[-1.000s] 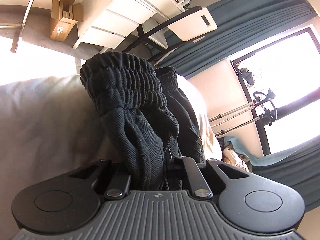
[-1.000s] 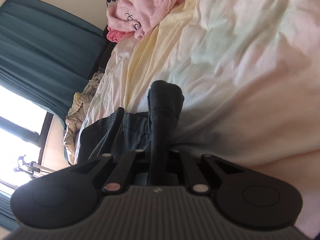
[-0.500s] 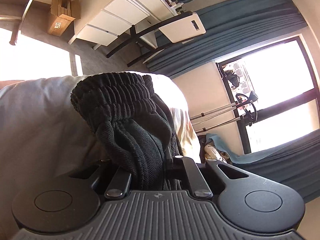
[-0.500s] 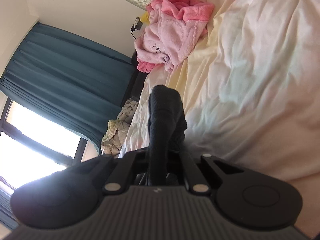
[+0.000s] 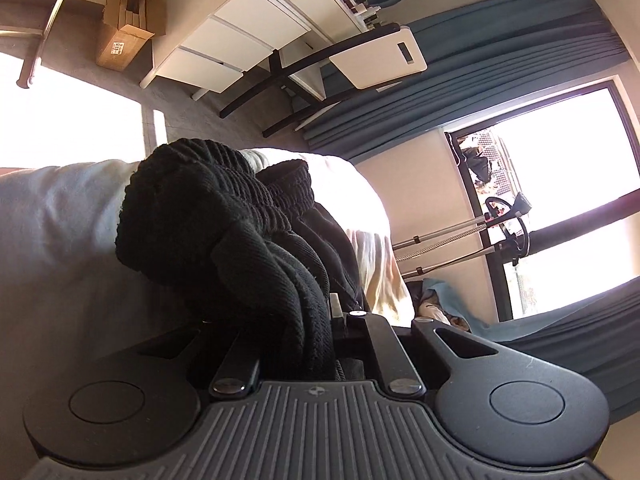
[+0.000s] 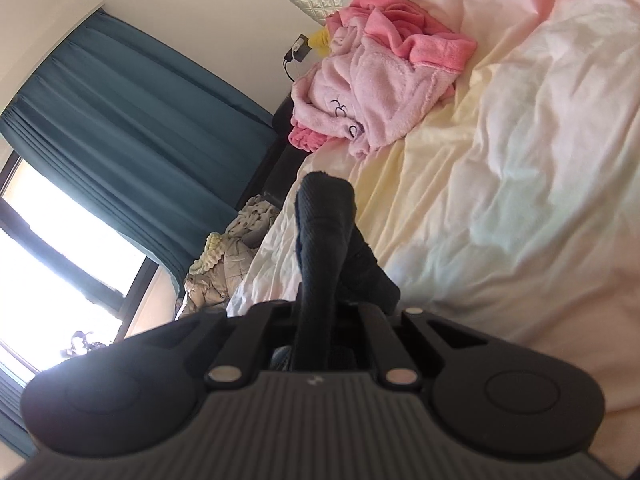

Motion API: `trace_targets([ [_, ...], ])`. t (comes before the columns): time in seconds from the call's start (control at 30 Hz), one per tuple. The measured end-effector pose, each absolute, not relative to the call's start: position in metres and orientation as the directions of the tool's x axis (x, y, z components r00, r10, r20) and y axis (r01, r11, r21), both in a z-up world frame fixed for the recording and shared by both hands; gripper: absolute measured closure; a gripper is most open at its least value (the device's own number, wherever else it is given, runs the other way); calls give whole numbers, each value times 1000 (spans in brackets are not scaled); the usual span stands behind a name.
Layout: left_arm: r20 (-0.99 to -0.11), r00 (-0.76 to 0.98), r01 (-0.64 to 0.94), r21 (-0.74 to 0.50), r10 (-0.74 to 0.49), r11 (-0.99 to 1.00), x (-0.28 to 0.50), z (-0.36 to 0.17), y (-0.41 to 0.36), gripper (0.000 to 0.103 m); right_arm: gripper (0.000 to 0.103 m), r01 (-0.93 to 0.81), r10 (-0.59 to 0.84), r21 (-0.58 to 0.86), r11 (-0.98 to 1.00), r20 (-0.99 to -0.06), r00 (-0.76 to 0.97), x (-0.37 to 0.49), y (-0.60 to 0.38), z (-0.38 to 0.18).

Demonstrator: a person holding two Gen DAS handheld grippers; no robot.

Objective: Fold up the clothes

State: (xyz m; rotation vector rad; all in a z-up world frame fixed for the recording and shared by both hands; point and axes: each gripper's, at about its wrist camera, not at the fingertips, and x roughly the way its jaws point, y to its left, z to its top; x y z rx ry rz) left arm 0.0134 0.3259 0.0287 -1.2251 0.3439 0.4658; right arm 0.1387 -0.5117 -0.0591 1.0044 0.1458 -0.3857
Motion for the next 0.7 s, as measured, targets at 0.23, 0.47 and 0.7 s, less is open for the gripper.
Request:
trace_targets([
  [0.23, -512, 840, -542, -783, 177, 305, 151, 38, 360, 93, 99, 398, -247, 677, 620, -313, 917, 282, -479, -10],
  [0.47, -582, 792, -601, -691, 183, 402, 275, -9, 376, 93, 99, 453, -251, 492, 744, -423, 871, 443, -450, -46],
  [0.7, -657, 729, -654, -585, 191, 479, 319, -34, 375, 91, 98, 475, -229, 389, 789, -533, 815, 505, -444, -114],
])
